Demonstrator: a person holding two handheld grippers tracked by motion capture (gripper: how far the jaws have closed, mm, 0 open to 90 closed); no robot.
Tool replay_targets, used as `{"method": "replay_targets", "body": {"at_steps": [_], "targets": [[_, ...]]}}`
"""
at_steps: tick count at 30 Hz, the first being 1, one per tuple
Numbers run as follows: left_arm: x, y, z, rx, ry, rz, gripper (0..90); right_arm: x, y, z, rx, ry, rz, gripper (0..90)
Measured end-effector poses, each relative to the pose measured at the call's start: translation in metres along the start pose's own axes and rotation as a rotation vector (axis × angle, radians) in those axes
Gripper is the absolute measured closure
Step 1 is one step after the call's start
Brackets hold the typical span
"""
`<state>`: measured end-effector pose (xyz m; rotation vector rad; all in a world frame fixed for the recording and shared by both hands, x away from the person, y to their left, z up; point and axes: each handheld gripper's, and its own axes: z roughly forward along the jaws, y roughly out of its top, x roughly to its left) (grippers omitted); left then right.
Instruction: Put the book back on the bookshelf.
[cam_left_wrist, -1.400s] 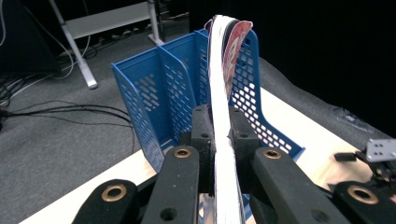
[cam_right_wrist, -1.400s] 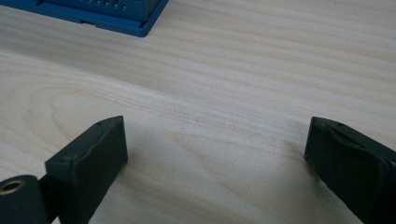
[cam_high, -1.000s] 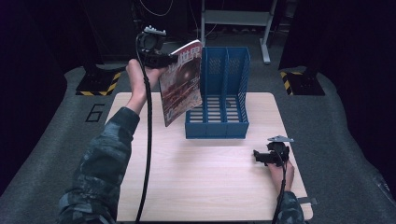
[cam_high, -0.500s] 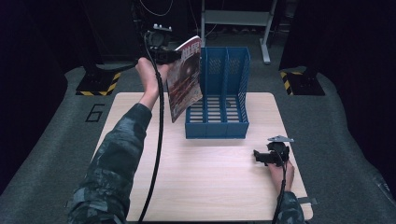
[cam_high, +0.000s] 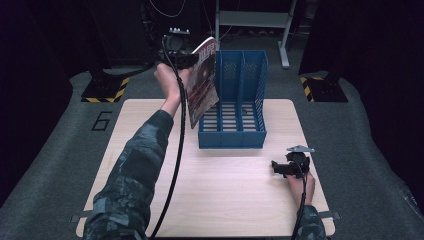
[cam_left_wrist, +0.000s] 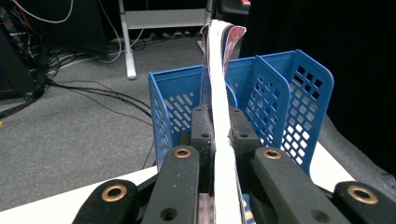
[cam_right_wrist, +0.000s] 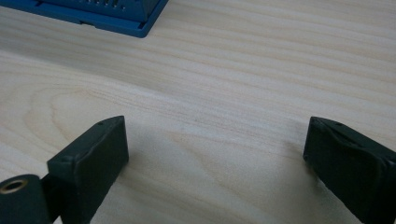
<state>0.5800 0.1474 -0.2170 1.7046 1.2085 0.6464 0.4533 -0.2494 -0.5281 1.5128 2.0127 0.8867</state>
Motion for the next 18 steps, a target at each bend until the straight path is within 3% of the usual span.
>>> {"method": "replay_targets", "body": {"at_steps": [4,8,18], "targets": [[-0.002,-0.001,0.005,-0.017,0.011,-0.028,84.1,0.0,0.0,0.0,0.0,0.0,0.0,6.1],[-0.005,-0.001,0.01,-0.023,0.02,-0.018,84.1,0.0,0.0,0.0,0.0,0.0,0.0,6.1],[-0.01,-0.006,0.02,-0.047,0.029,-0.093,84.1,0.0,0.0,0.0,0.001,0.003,-0.002,6.1]]}}
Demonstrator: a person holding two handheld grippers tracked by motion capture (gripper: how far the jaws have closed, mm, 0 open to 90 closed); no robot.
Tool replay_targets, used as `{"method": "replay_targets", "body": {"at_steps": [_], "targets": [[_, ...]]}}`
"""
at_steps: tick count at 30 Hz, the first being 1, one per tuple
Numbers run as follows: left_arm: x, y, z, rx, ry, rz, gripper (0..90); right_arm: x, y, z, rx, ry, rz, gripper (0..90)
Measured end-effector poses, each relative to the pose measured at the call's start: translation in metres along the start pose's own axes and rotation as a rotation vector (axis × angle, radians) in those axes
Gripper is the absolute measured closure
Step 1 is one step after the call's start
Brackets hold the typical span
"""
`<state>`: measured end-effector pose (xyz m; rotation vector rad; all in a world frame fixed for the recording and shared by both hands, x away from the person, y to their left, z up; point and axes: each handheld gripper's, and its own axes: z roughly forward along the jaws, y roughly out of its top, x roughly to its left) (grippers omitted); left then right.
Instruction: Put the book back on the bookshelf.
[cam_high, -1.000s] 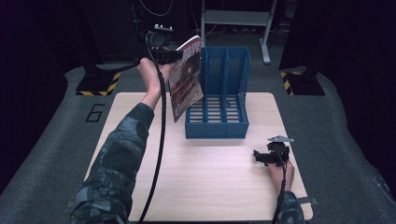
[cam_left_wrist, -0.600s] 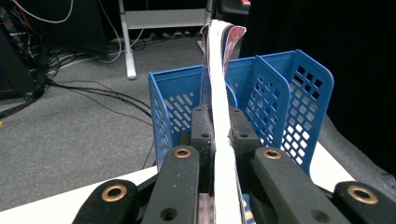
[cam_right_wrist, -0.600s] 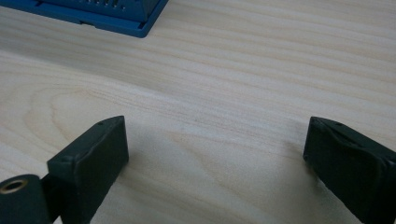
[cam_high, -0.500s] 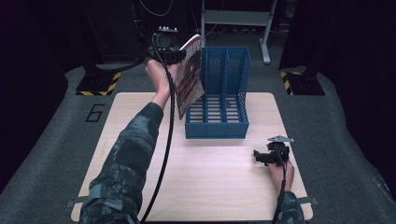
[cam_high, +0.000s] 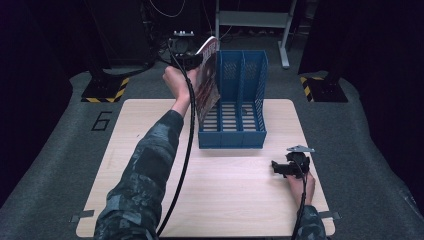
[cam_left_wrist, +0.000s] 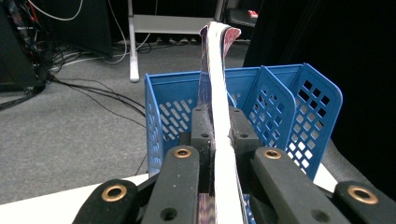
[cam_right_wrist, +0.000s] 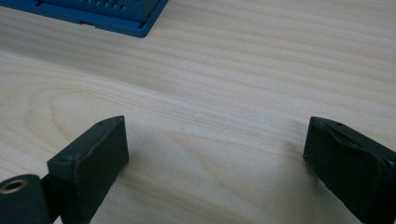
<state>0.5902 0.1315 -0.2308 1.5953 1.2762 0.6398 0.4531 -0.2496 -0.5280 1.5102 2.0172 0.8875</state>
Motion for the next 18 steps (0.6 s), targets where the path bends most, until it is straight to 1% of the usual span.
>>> {"method": "replay_targets", "body": {"at_steps": [2,4,7,8,9,12,13,14,18], "targets": [[0.0,-0.001,0.002,-0.002,-0.004,-0.021,84.1,0.0,0.0,0.0,-0.001,-0.003,0.002,6.1],[0.0,-0.003,0.004,-0.007,-0.003,-0.03,84.1,0.0,0.0,0.0,0.001,0.002,-0.002,6.1],[-0.001,-0.005,0.007,-0.005,0.0,-0.033,84.1,0.0,0.0,0.0,-0.001,0.003,-0.003,6.2],[-0.001,-0.006,0.008,-0.004,-0.004,-0.027,84.1,0.0,0.0,0.0,-0.002,0.003,-0.003,6.2],[-0.001,-0.008,0.01,-0.008,-0.005,-0.036,84.1,0.0,0.0,0.0,0.001,0.005,-0.004,6.2],[-0.002,-0.011,0.013,-0.008,-0.008,-0.035,84.1,0.0,0.0,0.0,-0.002,0.003,-0.003,6.2],[-0.002,-0.012,0.014,-0.007,-0.01,-0.04,84.1,0.0,0.0,0.0,0.001,0.005,-0.004,6.2],[-0.002,-0.014,0.015,-0.006,-0.01,-0.032,84.1,0.0,0.0,0.0,-0.001,0.004,-0.003,6.2],[-0.002,-0.019,0.02,-0.005,-0.008,-0.042,84.1,0.0,0.0,0.0,0.0,0.005,-0.003,6.2]]}}
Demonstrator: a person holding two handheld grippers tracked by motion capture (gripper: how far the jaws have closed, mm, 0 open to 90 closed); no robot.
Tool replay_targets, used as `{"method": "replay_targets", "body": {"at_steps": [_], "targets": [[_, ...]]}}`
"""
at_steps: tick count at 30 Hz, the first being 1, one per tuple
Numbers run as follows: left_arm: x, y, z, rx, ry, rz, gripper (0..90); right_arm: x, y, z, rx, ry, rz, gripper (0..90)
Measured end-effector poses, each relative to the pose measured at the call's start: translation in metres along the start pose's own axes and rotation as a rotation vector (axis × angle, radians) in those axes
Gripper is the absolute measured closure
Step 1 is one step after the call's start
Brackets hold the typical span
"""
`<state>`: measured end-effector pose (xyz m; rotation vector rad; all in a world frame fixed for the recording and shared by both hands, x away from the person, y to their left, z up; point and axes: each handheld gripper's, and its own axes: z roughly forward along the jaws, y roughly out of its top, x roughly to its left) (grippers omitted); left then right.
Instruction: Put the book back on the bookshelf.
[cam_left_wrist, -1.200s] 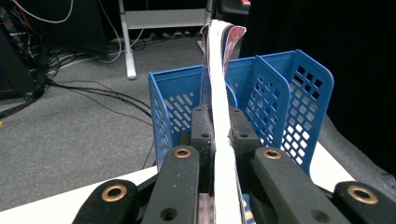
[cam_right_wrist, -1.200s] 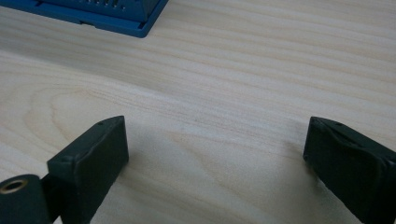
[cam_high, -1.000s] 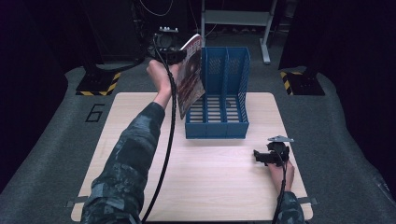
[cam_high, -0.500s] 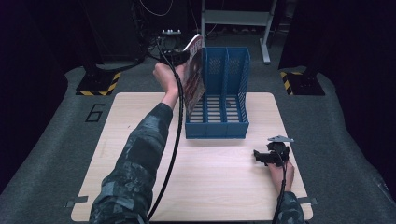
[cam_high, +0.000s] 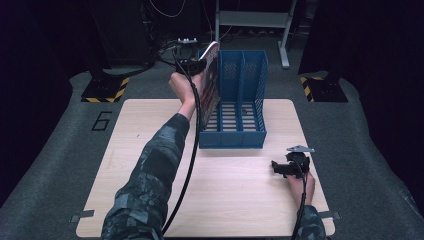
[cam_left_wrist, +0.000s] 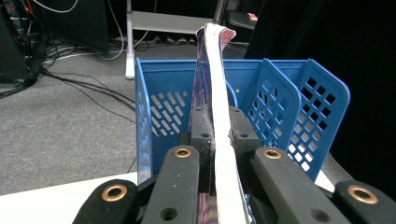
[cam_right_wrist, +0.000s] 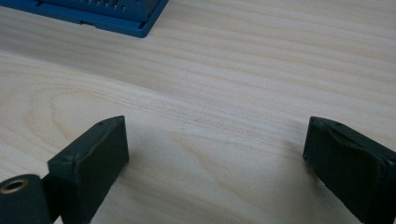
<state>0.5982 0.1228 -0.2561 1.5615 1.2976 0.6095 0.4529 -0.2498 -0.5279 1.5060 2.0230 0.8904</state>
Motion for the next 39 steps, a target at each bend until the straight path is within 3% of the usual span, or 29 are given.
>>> {"method": "replay_targets", "body": {"at_steps": [11,20,22,27,32,39], "targets": [[0.011,-0.02,0.012,0.023,-0.017,-0.046,84.0,0.0,0.0,0.0,-0.004,-0.002,0.0,6.2],[0.013,-0.039,0.02,0.024,-0.014,-0.049,83.9,0.0,0.0,0.0,-0.004,-0.002,0.0,6.2],[0.014,-0.043,0.022,0.033,-0.014,-0.031,83.9,0.0,0.0,0.0,-0.005,-0.004,0.001,6.2],[0.015,-0.046,0.022,0.033,-0.016,-0.032,83.8,0.0,0.0,0.0,-0.006,-0.004,0.001,6.2],[0.018,-0.05,0.02,0.031,-0.021,0.003,83.6,0.0,0.0,0.0,-0.005,-0.004,0.001,6.2],[0.026,-0.049,0.015,0.052,-0.099,0.034,77.4,0.0,0.0,0.0,-0.006,-0.005,0.001,6.3]]}}
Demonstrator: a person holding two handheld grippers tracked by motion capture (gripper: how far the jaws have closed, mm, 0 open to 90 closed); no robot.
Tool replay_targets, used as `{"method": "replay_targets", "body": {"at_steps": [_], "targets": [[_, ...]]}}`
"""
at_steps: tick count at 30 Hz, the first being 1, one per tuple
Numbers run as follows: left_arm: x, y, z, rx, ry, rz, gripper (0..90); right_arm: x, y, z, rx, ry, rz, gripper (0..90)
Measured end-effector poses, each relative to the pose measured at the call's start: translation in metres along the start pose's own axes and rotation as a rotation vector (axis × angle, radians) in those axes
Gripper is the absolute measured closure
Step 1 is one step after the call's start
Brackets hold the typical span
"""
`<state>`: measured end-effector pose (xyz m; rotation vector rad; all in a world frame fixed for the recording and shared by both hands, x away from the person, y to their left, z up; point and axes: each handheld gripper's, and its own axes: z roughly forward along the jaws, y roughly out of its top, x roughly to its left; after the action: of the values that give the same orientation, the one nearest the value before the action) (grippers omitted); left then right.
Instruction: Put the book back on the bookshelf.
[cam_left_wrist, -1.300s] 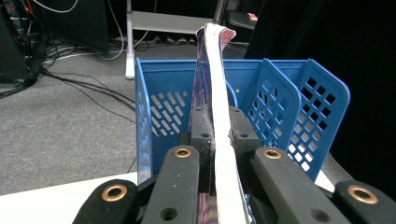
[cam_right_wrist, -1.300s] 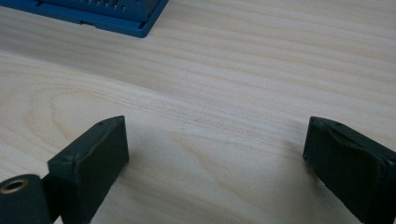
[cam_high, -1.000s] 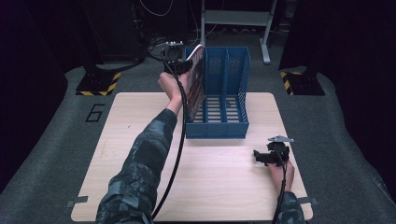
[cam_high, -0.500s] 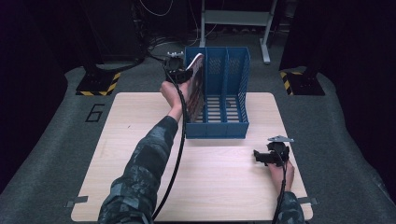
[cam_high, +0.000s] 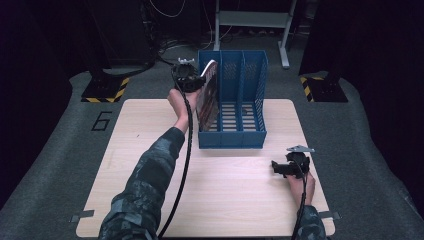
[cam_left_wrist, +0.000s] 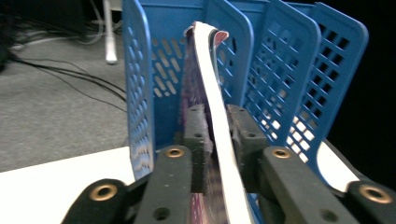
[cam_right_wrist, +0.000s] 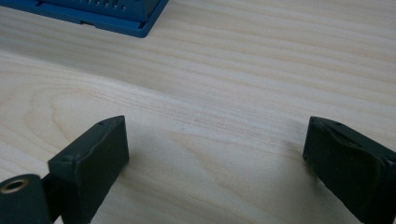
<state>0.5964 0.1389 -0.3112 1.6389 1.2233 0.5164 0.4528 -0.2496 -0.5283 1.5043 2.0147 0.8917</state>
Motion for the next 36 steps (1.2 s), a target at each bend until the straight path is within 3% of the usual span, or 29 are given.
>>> {"method": "replay_targets", "body": {"at_steps": [6,15,25,31,36], "targets": [[0.007,-0.001,-0.005,0.019,-0.069,0.035,64.7,0.0,0.0,0.0,0.0,0.0,0.0,6.4],[0.017,-0.01,-0.023,0.03,-0.098,0.089,50.4,0.0,0.0,0.0,0.001,-0.003,0.004,6.4],[0.023,-0.036,-0.021,0.04,-0.108,0.102,50.3,0.0,0.0,0.0,0.0,-0.002,0.005,6.4],[0.024,-0.051,-0.012,0.031,-0.112,0.079,56.1,0.0,0.0,0.0,0.0,-0.003,0.005,6.4],[0.02,-0.058,-0.007,0.007,-0.071,0.047,61.1,0.0,0.0,0.0,0.001,-0.003,0.005,6.4]]}}
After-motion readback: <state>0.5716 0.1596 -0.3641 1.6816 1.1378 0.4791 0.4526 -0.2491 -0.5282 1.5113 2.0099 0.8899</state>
